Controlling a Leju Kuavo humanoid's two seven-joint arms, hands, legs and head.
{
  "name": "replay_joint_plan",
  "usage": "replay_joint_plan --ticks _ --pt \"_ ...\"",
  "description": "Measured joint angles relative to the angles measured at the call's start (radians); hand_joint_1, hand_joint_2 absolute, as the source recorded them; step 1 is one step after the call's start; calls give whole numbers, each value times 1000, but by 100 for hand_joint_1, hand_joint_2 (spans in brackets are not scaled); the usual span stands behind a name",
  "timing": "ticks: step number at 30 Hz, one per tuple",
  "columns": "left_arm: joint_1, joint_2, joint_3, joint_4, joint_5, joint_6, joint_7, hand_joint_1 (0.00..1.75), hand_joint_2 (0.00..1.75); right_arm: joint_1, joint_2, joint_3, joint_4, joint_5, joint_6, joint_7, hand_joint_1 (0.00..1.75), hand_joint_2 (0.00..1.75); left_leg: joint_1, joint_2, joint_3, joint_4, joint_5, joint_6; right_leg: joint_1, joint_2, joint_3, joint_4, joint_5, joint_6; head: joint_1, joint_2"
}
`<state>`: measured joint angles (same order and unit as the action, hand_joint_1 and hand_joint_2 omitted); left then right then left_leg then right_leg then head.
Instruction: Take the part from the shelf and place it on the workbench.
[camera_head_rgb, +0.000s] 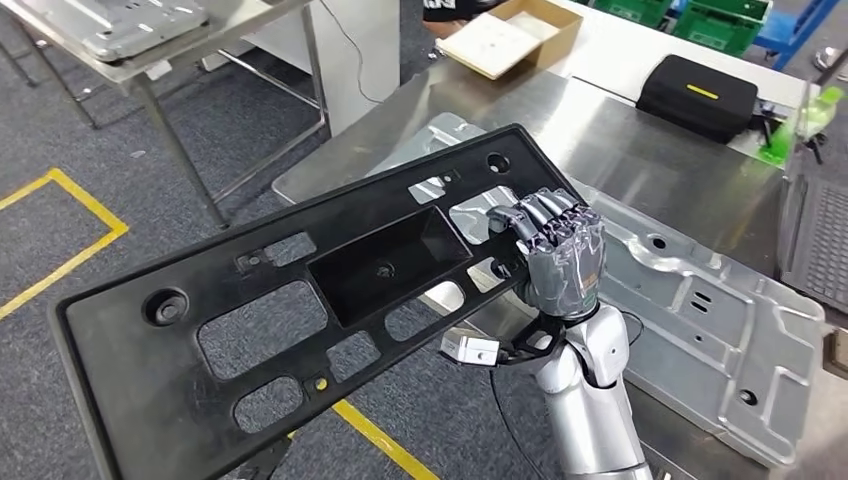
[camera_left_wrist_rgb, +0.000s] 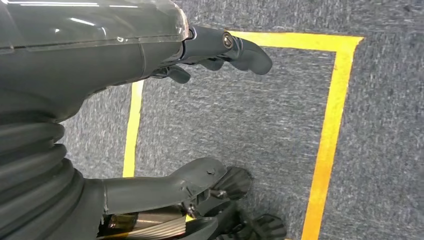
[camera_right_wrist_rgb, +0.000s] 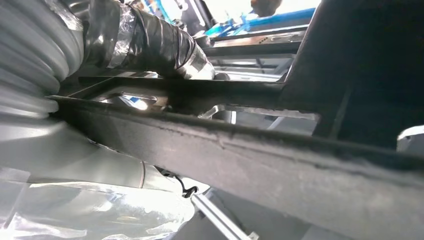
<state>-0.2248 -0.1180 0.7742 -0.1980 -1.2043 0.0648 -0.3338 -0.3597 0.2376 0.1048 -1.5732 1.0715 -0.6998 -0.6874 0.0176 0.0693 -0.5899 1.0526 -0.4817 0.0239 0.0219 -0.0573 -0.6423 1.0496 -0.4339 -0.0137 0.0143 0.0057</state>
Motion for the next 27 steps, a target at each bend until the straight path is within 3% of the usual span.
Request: replay_joint_plan --ticks 2,4,7,9,10,12,13,15,17,18,20,22,24,25,27 --pt "-1 0 0 0 0 -1 0 0 175 0 1 -1 -1 0 0 0 175 175 -2 14 6 -8 -1 -11 -1 18 4 -13 5 -7 0 0" --pt "-2 2 0 0 0 -1 0 0 175 1 2 -1 -3 0 0 0 175 175 -2 -4 4 12 -21 -19 -9 36 19 -36 15 -12 -1 0" --pt "-1 4 0 0 0 -1 -1 0 175 1 6 -1 -4 -1 0 0 175 175 0 -54 -69 168 -97 -26 -13 60 29 -47 19 -20 -1 0" --pt "4 5 0 0 1 0 -1 0 175 5 7 -1 -3 -1 0 0 175 175 1 -60 -114 244 -111 -31 -14 83 28 -42 17 -21 -1 0" --pt "6 6 0 0 2 1 -1 0 175 8 7 -2 -3 0 0 0 175 175 2 -61 -112 232 -90 -33 -15 94 28 -38 15 -19 -1 0" --pt "6 8 0 0 7 10 -1 0 175 13 7 -3 -3 3 0 0 175 175 7 -70 -66 126 -22 -37 -20 115 26 -21 6 -12 -1 0" --pt "5 9 0 0 11 17 -2 0 175 16 7 -4 -3 5 0 0 175 175 8 -86 -41 72 -2 -37 -21 124 22 -10 0 -7 -1 0" --pt "4 8 1 0 21 35 -9 0 175 21 7 -11 -4 7 0 0 175 175 10 -111 -17 20 6 -31 -21 138 9 10 -8 5 -1 0" --pt "7 6 2 0 33 57 -24 0 175 29 6 -21 -9 9 0 0 175 175 8 -108 -19 19 7 -18 -21 149 0 15 -8 14 -2 0" --pt "8 4 3 0 39 72 -35 0 175 35 5 -27 -12 9 0 0 175 175 9 -101 -19 17 9 -12 -22 148 -2 16 -8 18 -2 0" --pt "8 -2 7 0 50 104 -61 0 175 44 3 -45 -20 7 0 0 175 175 11 -88 -17 11 13 0 -23 119 -21 56 -33 28 -1 0" --pt "9 -5 14 -1 62 107 -79 0 175 49 1 -62 -23 6 0 0 175 175 10 -73 -15 9 13 6 -26 79 -75 162 -85 39 0 0" --pt "12 -6 23 -1 77 65 -89 0 175 54 -1 -74 -22 6 0 0 175 175 8 -55 -15 9 11 9 -30 65 -128 256 -113 44 0 0" --pt "12 -6 27 -1 84 36 -92 0 175 56 -2 -81 -21 7 0 0 175 175 7 -46 -15 9 9 9 -31 63 -133 260 -103 43 0 0" --pt "11 -6 32 -1 90 -7 -99 0 175 57 -3 -96 -19 9 0 0 175 175 7 -30 -11 9 6 8 -29 50 -87 168 -43 35 0 0"
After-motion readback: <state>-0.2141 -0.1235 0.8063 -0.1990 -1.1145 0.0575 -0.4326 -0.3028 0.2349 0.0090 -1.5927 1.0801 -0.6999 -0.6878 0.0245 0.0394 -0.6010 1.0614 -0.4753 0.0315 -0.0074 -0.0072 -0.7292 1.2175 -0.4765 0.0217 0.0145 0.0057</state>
